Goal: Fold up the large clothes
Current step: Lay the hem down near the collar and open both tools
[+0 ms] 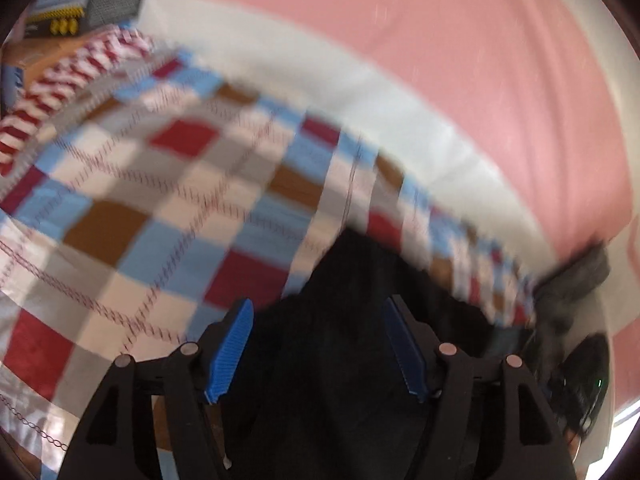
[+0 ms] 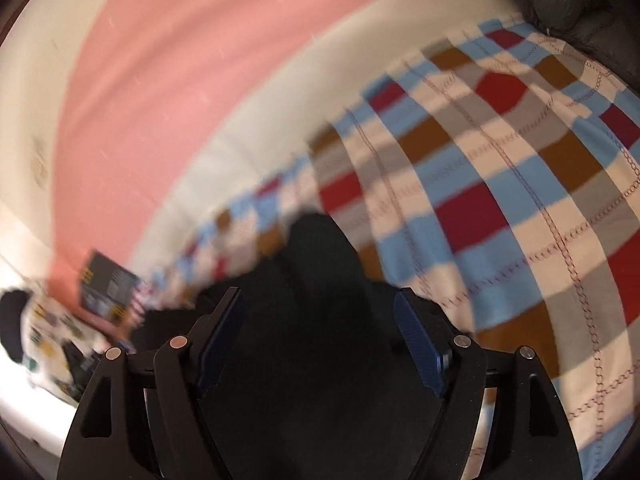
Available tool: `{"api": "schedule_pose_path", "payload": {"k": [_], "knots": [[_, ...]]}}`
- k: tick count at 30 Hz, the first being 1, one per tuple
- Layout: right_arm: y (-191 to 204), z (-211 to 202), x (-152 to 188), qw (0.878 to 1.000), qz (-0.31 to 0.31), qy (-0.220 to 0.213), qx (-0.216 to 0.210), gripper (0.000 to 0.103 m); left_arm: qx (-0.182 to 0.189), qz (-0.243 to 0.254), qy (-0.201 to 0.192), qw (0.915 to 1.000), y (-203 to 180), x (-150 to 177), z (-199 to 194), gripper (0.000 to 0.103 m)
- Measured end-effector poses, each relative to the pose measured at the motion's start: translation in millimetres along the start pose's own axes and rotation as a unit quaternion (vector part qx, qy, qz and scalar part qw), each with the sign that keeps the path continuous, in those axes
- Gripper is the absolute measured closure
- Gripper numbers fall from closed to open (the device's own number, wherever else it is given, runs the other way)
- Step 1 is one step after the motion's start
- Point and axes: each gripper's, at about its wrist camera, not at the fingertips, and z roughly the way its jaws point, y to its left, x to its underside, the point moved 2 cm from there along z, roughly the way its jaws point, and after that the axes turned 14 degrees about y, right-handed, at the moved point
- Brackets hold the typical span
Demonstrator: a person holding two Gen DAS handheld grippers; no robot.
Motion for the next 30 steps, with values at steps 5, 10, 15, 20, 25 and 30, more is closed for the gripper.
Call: {"api": "schedule_pose_path", "payload": {"k": [5,10,15,20,25,30], "knots": [[-6.1,39.2,2.7,0.998,-0.012,0.047,0.045,0.027,-0.007,0.018,0.073,0.9971,-2.2,11.2,60.3,0.033],[5.1,35.4,2.2,0.996,-0.047,0.027,0.070,0.078,-0.036,0.048,0.050,0.9970,-19.2,13.9,59.0,0.079],[33.5,3.0,-0.5,0.989,-0.080,-0.047,0.111,0.087,-0.067,0.085,-0.044,0.9932,-40.0,6.4,11.6,0.087],[35.4,19.6,-33.7,0.983,-0.075,-0.064,0.158,0.087,-0.104,0.087,-0.073,0.9882,-47.7,-19.5,24.1,0.087],[1.2,82.9,-41.1,0.979,-0.059,-0.013,0.196,0.084,-0.143,0.079,-0.040,0.9858,-30.5,-23.8,89.9,0.084],[-15.9,108.5,-41.3,0.978,-0.051,-0.003,0.200,0.080,-0.126,0.058,-0.052,0.9890,-15.0,-23.5,106.6,0.077]]}}
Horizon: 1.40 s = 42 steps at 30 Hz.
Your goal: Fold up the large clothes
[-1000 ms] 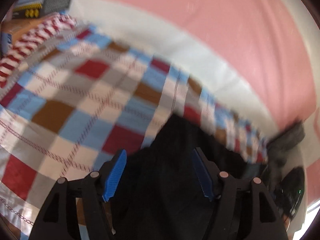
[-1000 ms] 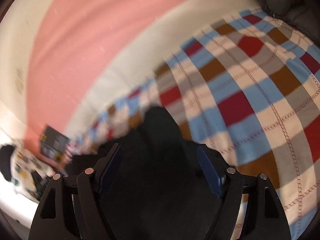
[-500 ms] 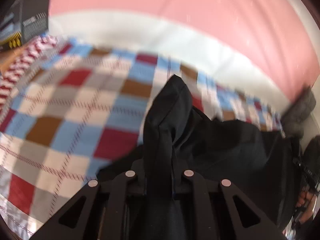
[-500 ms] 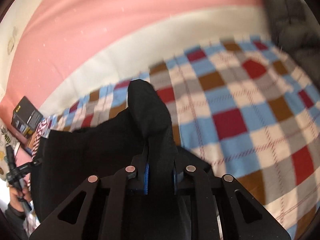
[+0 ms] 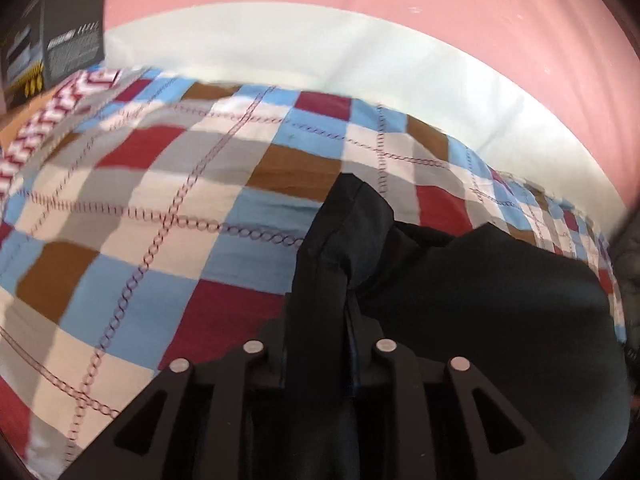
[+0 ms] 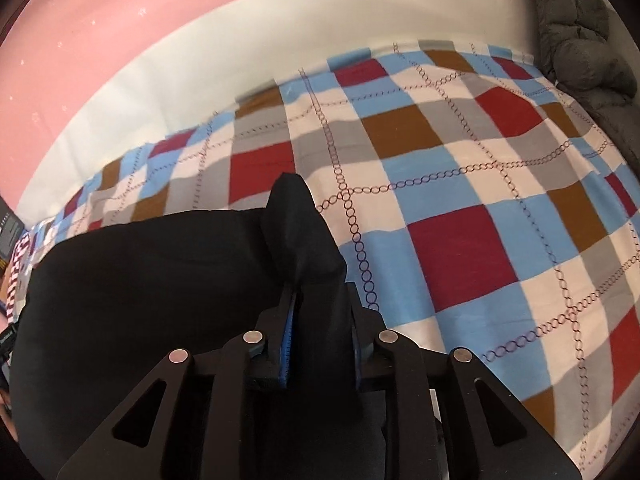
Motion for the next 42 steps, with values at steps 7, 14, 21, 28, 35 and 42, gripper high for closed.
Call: {"api": "schedule_pose_path", "payload": {"k": [7,14,21,28,35,42], "knots": [[7.8,-17.0,-2.3,0.999,-0.011,0.023,0.029,0.068,-0.030,-0.006,0.029,0.9991,0.0,-4.6,-17.9,0.057],[-4.0,-123.7,64.9,0.997,-0.018,-0.059,-0.049,0.050,0.039,0.006,-0.024,0.9989,19.0,39.4,-115.0,0.058],[17.2,-112.8,159.3,0.995,-0.087,-0.020,-0.047,0.045,0.061,0.086,0.001,0.9944,-4.8,140.1,-125.4,0.057],[4.0,-100.3,143.4,0.999,-0.039,-0.020,-0.010,0.043,0.052,0.035,0.021,0.9978,3.8,130.1,-105.3,0.055],[-55.1,-126.3,196.6,0.996,0.033,-0.019,-0.081,0.027,0.066,-0.036,0.016,0.9970,76.3,167.4,-140.7,0.051],[-91.5,-96.4,223.9,0.971,0.131,0.027,-0.197,0.014,0.144,-0.114,0.051,0.9817,111.0,192.6,-112.3,0.035]]}}
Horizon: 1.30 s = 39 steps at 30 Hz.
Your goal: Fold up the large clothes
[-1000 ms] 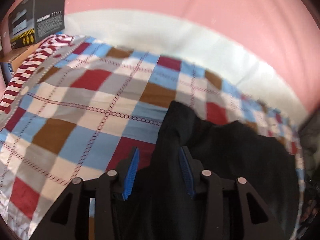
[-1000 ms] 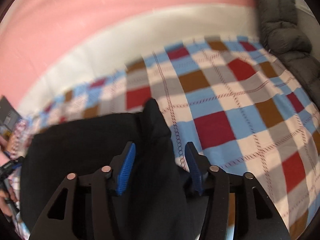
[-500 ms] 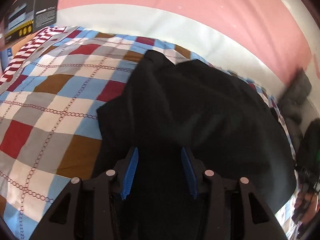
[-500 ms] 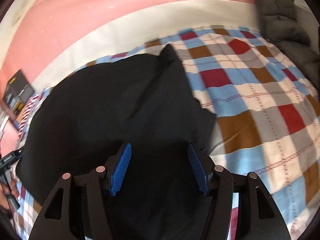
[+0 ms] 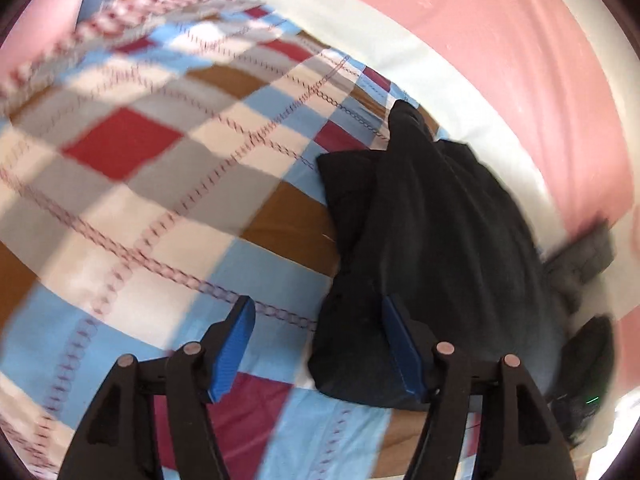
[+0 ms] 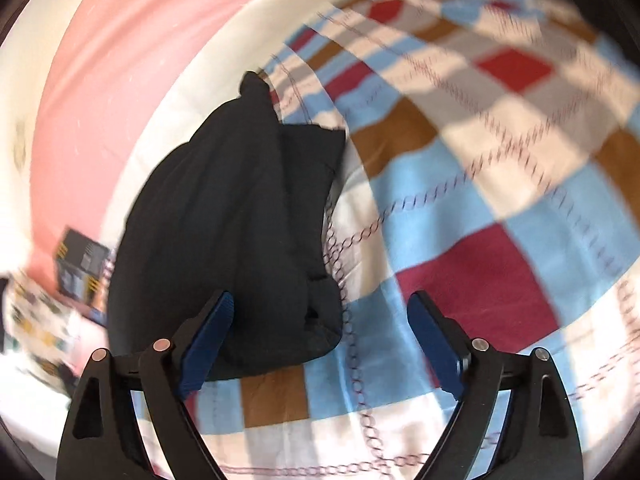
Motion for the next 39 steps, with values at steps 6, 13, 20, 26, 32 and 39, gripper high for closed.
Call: {"api": "schedule_pose_path", "payload": {"k": [6,13,20,26,32,39], "knots": [[-6.3,25.2,-7.3,0.994,0.058,0.019,-0.088,0.009,0.067,-0.034,0.028,0.9968,-6.6,0.2,32.4,0.025],[9.1,48.1,-22.8,0.991,0.074,0.031,-0.105,0.010,0.028,-0.008,0.016,0.9995,-35.8,-2.9,48.5,0.025],[28.6,32.1,-19.0,0.994,0.063,0.018,-0.084,0.058,-0.032,0.047,0.017,0.9982,-61.8,-4.1,19.7,0.070],[34.8,5.2,-3.2,0.996,0.055,0.024,-0.073,0.060,-0.019,0.044,0.020,0.9987,-60.8,13.0,-15.5,0.072],[30.0,-38.0,46.9,0.995,0.047,0.037,-0.074,0.060,-0.010,0.050,0.037,0.9980,-53.5,64.8,-50.9,0.072],[12.4,-92.5,138.6,0.994,0.066,0.055,-0.070,0.060,0.002,0.050,0.054,0.9973,-36.3,157.4,-106.8,0.071]]}}
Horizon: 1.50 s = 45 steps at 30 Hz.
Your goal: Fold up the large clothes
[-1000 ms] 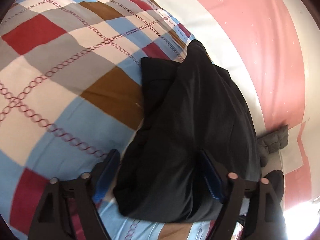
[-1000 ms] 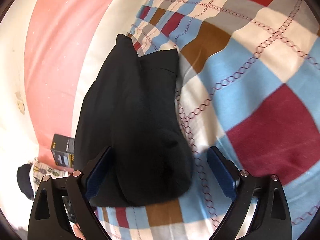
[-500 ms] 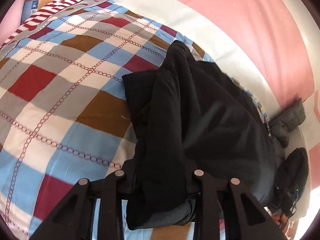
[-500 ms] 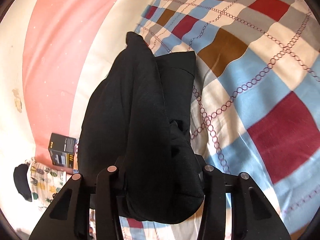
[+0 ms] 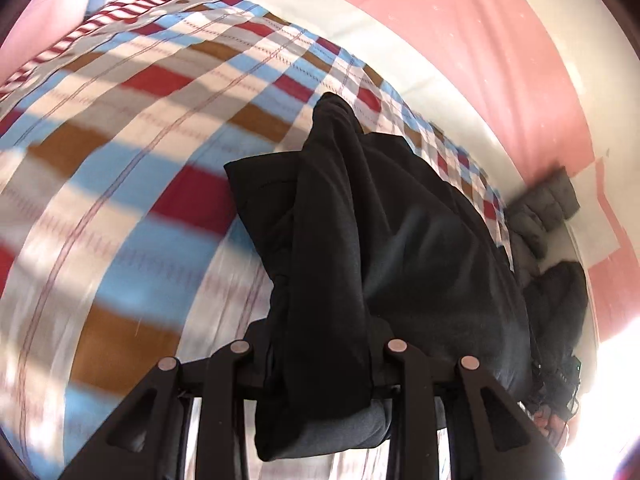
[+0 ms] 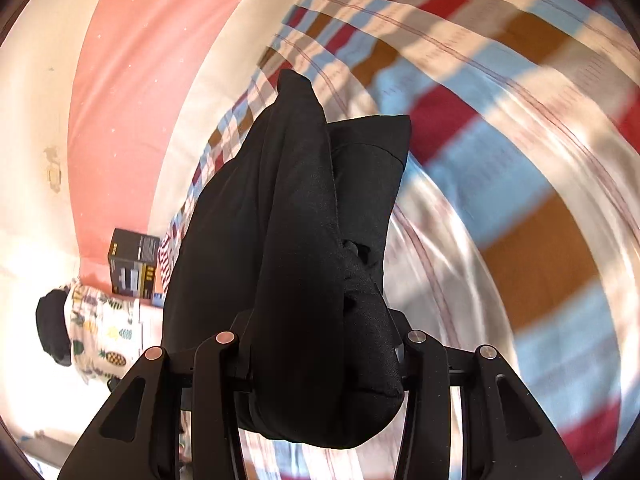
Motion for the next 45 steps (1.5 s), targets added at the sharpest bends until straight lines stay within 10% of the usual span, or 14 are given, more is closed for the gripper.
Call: {"api": "schedule_pose_path", "payload": {"k": [10,17,27,31,36,45], "knots": [[-34.8,-31.6,99.6,0.999,0.006,0.035,0.013,0.058,-0.007,-0.012,0.029,0.9995,24.9,110.1,-31.8,0.070],[-46.6,-35.0,107.0,0.998,0.024,0.040,0.052,0.035,-0.031,-0.013,0.046,0.9983,24.2,115.9,-33.9,0.061],[13.6,-81.2,104.1,0.981,-0.113,-0.065,0.142,0.032,-0.058,0.049,-0.010,0.9970,-5.5,111.7,-79.2,0.060],[51.7,-25.7,109.8,0.969,-0.211,-0.014,0.131,0.032,-0.031,0.131,-0.002,0.9909,-61.2,96.5,-51.1,0.058],[82.2,43.7,117.8,0.923,-0.326,-0.003,0.203,0.030,-0.032,0.195,0.032,0.9797,-106.6,82.9,19.1,0.059],[69.2,74.9,68.2,0.914,-0.287,-0.012,0.285,0.030,-0.116,0.187,0.002,0.9755,-107.6,42.5,83.7,0.066]]}}
